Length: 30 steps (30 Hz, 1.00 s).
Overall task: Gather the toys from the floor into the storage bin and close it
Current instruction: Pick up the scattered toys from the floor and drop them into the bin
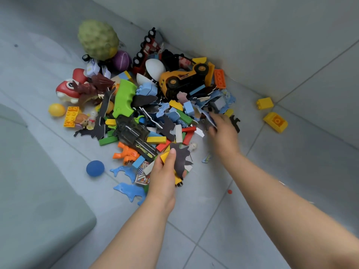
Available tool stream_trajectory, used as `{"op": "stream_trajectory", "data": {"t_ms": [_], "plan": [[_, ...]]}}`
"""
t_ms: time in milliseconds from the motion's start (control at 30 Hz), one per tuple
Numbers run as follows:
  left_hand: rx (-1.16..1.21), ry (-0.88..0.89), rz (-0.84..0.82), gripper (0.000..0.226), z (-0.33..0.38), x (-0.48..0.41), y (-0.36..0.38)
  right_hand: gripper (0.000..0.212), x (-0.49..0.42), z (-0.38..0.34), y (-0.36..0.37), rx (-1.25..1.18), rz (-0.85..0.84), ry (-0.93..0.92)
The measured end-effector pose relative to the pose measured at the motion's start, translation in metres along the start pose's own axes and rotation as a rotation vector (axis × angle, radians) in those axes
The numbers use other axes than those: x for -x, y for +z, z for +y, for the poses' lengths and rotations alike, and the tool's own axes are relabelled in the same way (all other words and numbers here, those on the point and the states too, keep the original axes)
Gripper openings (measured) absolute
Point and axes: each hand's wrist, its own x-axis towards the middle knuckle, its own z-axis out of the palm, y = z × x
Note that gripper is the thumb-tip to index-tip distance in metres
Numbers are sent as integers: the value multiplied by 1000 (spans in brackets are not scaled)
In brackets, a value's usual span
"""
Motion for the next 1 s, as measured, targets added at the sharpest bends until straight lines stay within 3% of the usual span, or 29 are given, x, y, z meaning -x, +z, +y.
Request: {"op": "stream_trajectory", "data": {"t_ms": [100, 167, 233, 400, 500, 567, 700, 900, 1000], "plan": [[66, -20, 5, 10, 1, -3, 2, 32, 30, -18, -14, -495, 87, 231], [81, -30, 1, 10, 0, -3, 6, 28, 57, -37, -20, -800, -24, 326], [95, -31, -12, 15, -2, -4, 11, 29, 81, -54, -22, -957, -148, 332], [200, -8, -87, 45, 3, 9, 24, 36, 98, -66, -23, -956, -169, 275], [224, 38, -137, 75, 9, 22, 22, 36, 101, -69, -24, -768, -144, 157], [206, 78, -133, 83, 16, 35, 21, 31, 106, -74, -22, -621, -135, 83], [208, 220, -47, 58, 44, 68, 12, 33, 121, -108, -31, -475, -189, -108], [203, 511, 114, 32, 123, 139, -49, 64, 152, -207, -65, -969, -635, -350], [136, 652, 230, 29, 165, 179, -102, 66, 172, -268, -71, -1129, -877, -440]]}}
